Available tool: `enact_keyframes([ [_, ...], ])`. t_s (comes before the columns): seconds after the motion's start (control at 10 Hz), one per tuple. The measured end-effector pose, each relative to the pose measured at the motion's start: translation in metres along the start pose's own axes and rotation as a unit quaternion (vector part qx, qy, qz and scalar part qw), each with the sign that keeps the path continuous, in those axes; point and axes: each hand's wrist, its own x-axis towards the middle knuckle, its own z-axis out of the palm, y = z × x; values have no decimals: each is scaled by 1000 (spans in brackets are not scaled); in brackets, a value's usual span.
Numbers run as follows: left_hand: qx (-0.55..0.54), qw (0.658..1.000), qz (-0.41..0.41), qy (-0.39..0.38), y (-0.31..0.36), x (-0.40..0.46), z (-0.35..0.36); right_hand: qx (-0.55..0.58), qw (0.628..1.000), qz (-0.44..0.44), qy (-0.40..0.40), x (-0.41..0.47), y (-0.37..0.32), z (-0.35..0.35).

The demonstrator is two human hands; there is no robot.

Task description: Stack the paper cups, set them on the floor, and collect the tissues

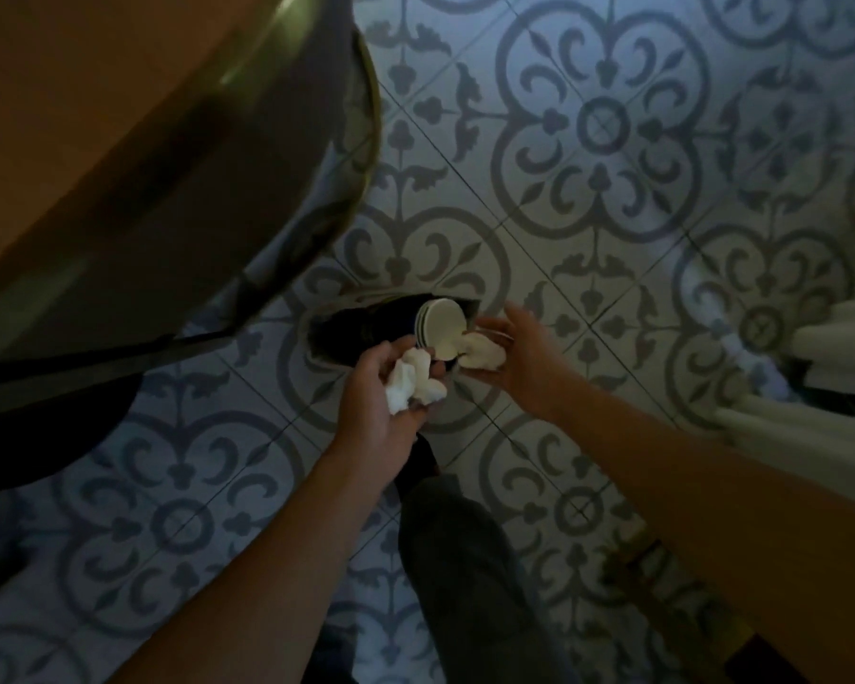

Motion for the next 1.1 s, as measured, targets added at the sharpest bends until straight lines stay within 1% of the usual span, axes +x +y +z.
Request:
enact_keyframes([
  [0.2,11,1000,-22,-15,-14,31,21,1,1000,-3,6,20,-4,-10],
  [0.5,53,998,-33,-26,-18,44,36,-49,998,38,23,9,24,-38],
  [0.7,28,999,-31,-17,-19,51,29,-71,997,34,20,9,33,-35],
  [0.9,4,1000,-17,-15,-24,49,21,-63,997,32,2,9,29,-18],
  [1.0,41,999,-18,3,-29,40,15,-71,997,36,-6,1,28,-14],
  [1.1,129,989,18,63,-30,26,-1,-154,987,29,38,-10,30,-11],
])
